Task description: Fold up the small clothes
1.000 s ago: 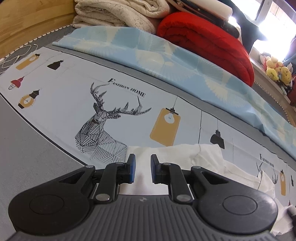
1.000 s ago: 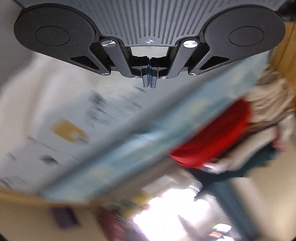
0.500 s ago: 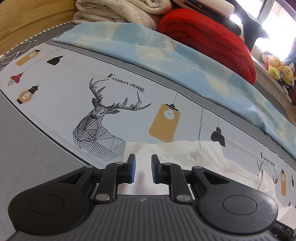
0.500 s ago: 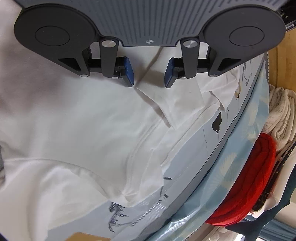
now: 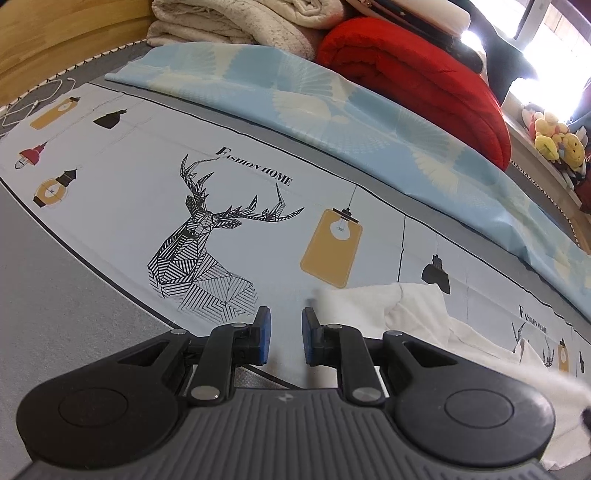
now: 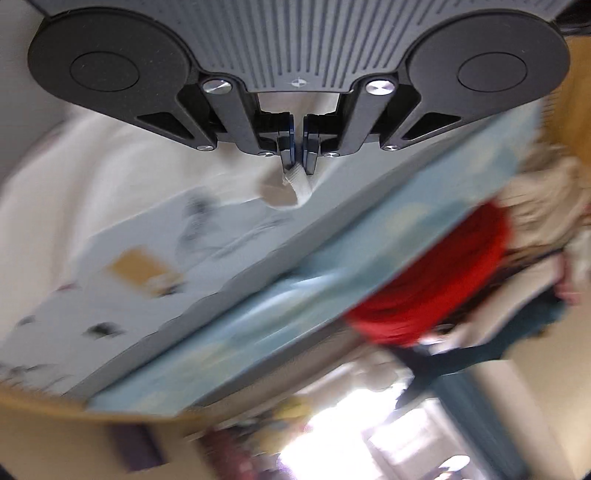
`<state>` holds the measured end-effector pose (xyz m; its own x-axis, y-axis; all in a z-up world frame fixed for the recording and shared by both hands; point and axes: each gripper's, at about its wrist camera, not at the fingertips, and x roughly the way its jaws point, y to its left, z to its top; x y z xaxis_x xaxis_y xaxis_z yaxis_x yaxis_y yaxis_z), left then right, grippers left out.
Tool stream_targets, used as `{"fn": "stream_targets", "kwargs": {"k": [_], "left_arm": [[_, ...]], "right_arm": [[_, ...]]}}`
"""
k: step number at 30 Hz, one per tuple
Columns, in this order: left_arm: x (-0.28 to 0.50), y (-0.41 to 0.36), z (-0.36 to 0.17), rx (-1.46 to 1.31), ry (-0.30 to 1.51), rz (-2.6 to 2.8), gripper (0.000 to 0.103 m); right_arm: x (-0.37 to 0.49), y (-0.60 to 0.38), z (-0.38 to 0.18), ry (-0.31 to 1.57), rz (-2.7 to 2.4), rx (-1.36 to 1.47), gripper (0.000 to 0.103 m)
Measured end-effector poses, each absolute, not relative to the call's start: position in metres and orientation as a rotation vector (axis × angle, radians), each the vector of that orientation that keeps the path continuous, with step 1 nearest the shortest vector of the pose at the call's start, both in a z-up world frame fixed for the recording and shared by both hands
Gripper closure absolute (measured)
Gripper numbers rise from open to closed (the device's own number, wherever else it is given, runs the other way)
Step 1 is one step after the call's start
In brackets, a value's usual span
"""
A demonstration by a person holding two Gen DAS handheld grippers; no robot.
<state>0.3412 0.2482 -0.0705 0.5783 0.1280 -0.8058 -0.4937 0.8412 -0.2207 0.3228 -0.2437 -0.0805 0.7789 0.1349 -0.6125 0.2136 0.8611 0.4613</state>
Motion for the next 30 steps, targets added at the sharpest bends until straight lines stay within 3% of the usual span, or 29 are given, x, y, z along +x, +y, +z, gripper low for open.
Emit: {"fn": "stream_targets", "kwargs": {"k": [6, 10, 21, 30], "left_arm": [[0.350, 0.229, -0.085, -0.445, 0.949, 0.286, 0.084], [0.355, 0.211, -0.100, -0.477, 1.013, 0.183, 0.077], [0.351, 0.180, -0.135, -0.444, 1.193, 0.030, 0.075], [0.352, 0.162, -0.142, -0.374, 1.208, 0.014, 0.071]], "right_arm": [[0.330, -0.288, -0.121, 0.808, -0.243, 0.588, 0.100], [0.333, -0.286, -0.119, 0.789, -0.221, 0.563, 0.100], [0.333, -0.309, -0.112, 0.752, -0.269, 0.589, 0.100], [0.336, -0.311, -0.115, 0.761, -0.269, 0.605, 0.100]]}}
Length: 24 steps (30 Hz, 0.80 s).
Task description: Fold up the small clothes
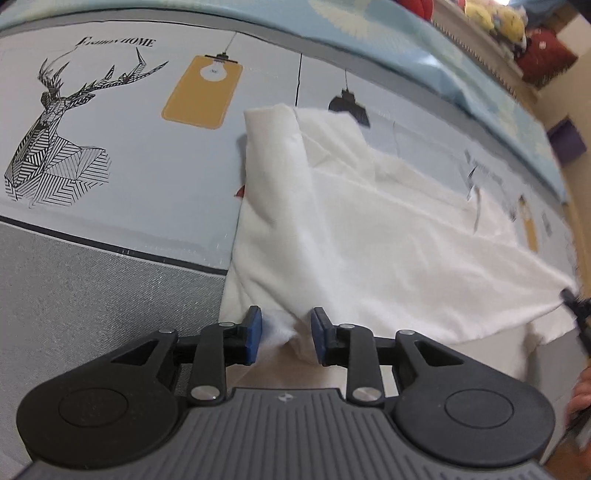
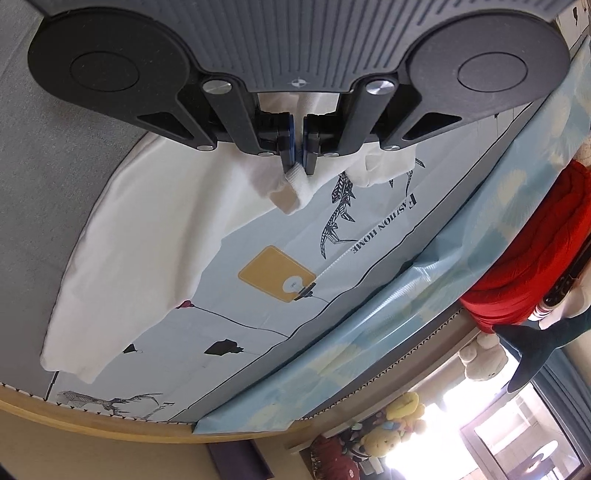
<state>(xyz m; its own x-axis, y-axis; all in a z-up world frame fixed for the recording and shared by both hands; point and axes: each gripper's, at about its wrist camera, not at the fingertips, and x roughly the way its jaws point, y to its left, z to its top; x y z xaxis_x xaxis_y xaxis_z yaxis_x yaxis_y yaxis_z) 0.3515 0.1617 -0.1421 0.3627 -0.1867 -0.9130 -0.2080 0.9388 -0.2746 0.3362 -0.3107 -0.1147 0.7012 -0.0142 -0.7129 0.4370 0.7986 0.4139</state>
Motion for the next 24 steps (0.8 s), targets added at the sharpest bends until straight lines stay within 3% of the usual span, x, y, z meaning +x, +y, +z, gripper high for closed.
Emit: {"fn": "stream_targets", "kwargs": {"k": [1, 2, 3, 7, 12, 17, 20, 24], "left_arm": [[0.351, 0.159, -0.144, -0.346, 1.210, 0.019, 0.071], [0.352, 0.158, -0.145, -0.320, 1.210, 0.024, 0.084], [0.352, 0.158, -0.146, -0.298, 1.208, 0.031, 0.088], [0.341, 0.176, -0.130, -0.295, 1.150, 0.119, 0.090], [0.331, 0.222, -0.137, -0.500, 1.175, 0.257, 0.088], [0.336, 0.230, -0.132, -0.511, 1.148, 0.291, 0.084], [0.341, 0.234, -0.123, -0.563, 1.051, 0.239, 0.074], [0.347, 0.228, -0.129, -0.627, 0.997, 0.168, 0.069]], "right_arm": [[0.336, -0.310, -0.114, 0.759, -0.270, 0.605, 0.100], [0.336, -0.310, -0.114, 0.758, -0.271, 0.605, 0.100], [0.336, -0.310, -0.114, 0.758, -0.270, 0.604, 0.100], [0.336, -0.309, -0.114, 0.757, -0.263, 0.608, 0.100], [0.335, -0.307, -0.110, 0.742, -0.160, 0.681, 0.100], [0.343, -0.293, -0.136, 0.989, -0.254, 0.562, 0.100], [0.340, -0.298, -0.154, 1.079, -0.317, 0.569, 0.099], [0.338, -0.298, -0.149, 1.048, -0.308, 0.560, 0.095]]}}
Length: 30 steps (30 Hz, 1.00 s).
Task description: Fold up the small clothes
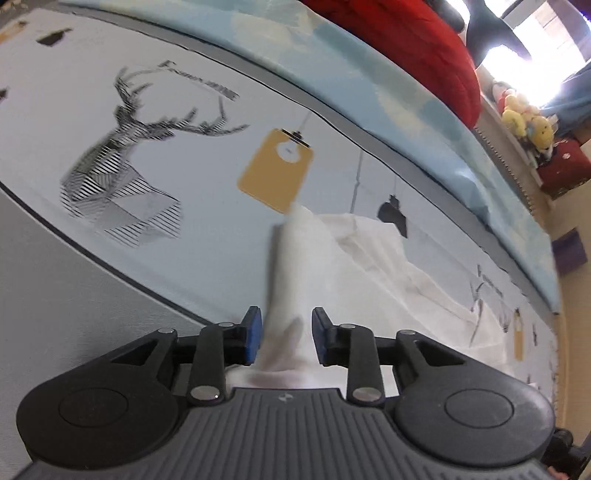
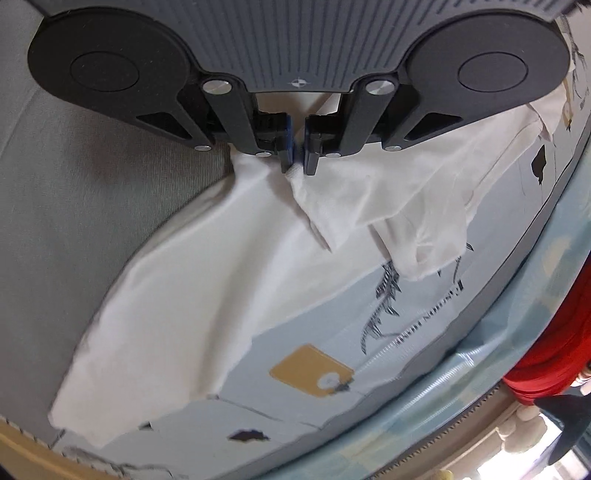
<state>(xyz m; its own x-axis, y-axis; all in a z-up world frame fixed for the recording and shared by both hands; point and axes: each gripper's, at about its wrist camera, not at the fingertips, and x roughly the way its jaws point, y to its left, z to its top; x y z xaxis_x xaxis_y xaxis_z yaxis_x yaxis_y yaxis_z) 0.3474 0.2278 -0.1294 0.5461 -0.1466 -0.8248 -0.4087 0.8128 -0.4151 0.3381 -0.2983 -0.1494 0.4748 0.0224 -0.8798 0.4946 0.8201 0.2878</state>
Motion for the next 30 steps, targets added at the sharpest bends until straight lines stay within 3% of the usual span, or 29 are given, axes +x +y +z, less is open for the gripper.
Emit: {"fn": "stream_targets", "kwargs": {"k": [7, 9, 12, 15, 19, 25, 30], "left_arm": [[0.368, 0.216, -0.145, -0.563, 0.988, 0.180, 0.071], [0.373, 0.213, -0.145, -0.519, 0.982, 0.172, 0.101], [0.367, 0.220, -0.132, -0.462, 0.928, 0.283, 0.100], [0.367, 0.230, -0.134, -0.476, 0.985, 0.332, 0.098], [0.363, 0.232, -0.127, -0.404, 0.988, 0.406, 0.086], [0.361, 0.218, -0.117, -0.446, 0.985, 0.232, 0.085], [0.362, 0.232, -0.155, -0.504, 1.125, 0.236, 0.085]], "right_arm": [[0.338, -0.300, -0.146, 1.033, -0.285, 0.582, 0.098], [0.339, -0.298, -0.141, 1.009, -0.264, 0.581, 0.098], [0.340, -0.295, -0.133, 0.955, -0.211, 0.600, 0.098], [0.345, -0.292, -0.131, 0.943, -0.155, 0.618, 0.098], [0.349, -0.291, -0.143, 1.028, -0.238, 0.572, 0.091], [0.343, -0.295, -0.138, 0.972, -0.335, 0.557, 0.091], [0.340, -0.295, -0.134, 0.907, -0.261, 0.633, 0.090]]}}
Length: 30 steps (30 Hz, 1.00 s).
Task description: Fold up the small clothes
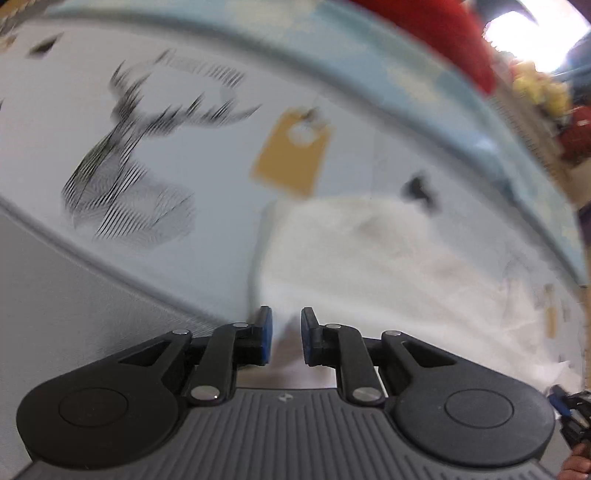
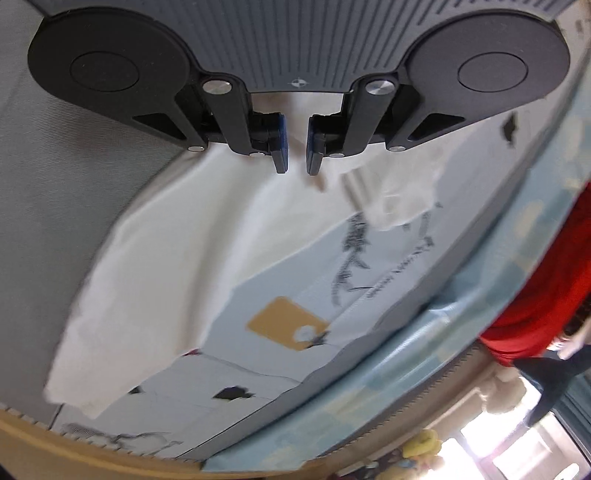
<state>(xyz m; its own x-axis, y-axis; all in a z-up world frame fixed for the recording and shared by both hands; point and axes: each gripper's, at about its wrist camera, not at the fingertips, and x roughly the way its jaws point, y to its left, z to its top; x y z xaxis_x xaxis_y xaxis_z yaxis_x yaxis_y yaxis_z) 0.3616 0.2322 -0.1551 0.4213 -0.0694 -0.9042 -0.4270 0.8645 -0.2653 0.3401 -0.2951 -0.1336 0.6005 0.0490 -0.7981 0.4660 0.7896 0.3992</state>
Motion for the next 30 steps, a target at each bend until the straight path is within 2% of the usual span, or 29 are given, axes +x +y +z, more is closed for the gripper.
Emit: {"fn": "stream_targets", "kwargs": {"k": [1, 2, 5, 8, 10, 13, 16, 19, 23, 25, 27, 29, 30], "left_arm": [[0.360, 0.237, -0.164, -0.489, 1.163, 0.290, 0.086], [0.357, 0.242, -0.166, -0.492, 1.167, 0.322, 0.097], [0.354, 0.241, -0.143, -0.490, 1.113, 0.302, 0.095], [0.352, 0.222, -0.119, -0.468, 1.050, 0.172, 0.093], [0.352, 0.211, -0.124, -0.443, 1.080, 0.117, 0.092], [0.350, 0.210, -0.155, -0.377, 1.242, 0.153, 0.093], [0.348, 0.207, -0.144, -0.324, 1.205, 0.196, 0.093], [0.347, 0.196, -0.125, -0.318, 1.119, 0.138, 0.092], [0.351, 0.187, -0.154, -0.373, 1.263, 0.110, 0.091], [0.350, 0.184, -0.156, -0.355, 1.261, 0.133, 0.091], [0.352, 0.173, -0.138, -0.320, 1.205, 0.141, 0.088], [0.354, 0.158, -0.115, -0.293, 1.136, 0.109, 0.077], [0.354, 0.151, -0.105, -0.297, 1.112, 0.089, 0.075]], "right_arm": [[0.344, -0.295, -0.138, 0.930, -0.229, 0.665, 0.086], [0.347, -0.297, -0.144, 0.969, -0.206, 0.695, 0.083], [0.351, -0.300, -0.160, 1.104, -0.266, 0.650, 0.083], [0.347, -0.307, -0.159, 1.081, -0.287, 0.683, 0.082], [0.346, -0.302, -0.151, 1.040, -0.255, 0.658, 0.082], [0.346, -0.299, -0.147, 1.029, -0.215, 0.660, 0.082], [0.345, -0.305, -0.153, 1.081, -0.293, 0.663, 0.082], [0.345, -0.312, -0.149, 1.051, -0.306, 0.697, 0.082], [0.341, -0.313, -0.134, 0.982, -0.239, 0.691, 0.081], [0.338, -0.318, -0.134, 0.985, -0.236, 0.702, 0.081], [0.334, -0.328, -0.134, 0.985, -0.261, 0.719, 0.081], [0.330, -0.342, -0.132, 0.967, -0.291, 0.732, 0.081], [0.329, -0.349, -0.132, 0.951, -0.304, 0.734, 0.081]]}}
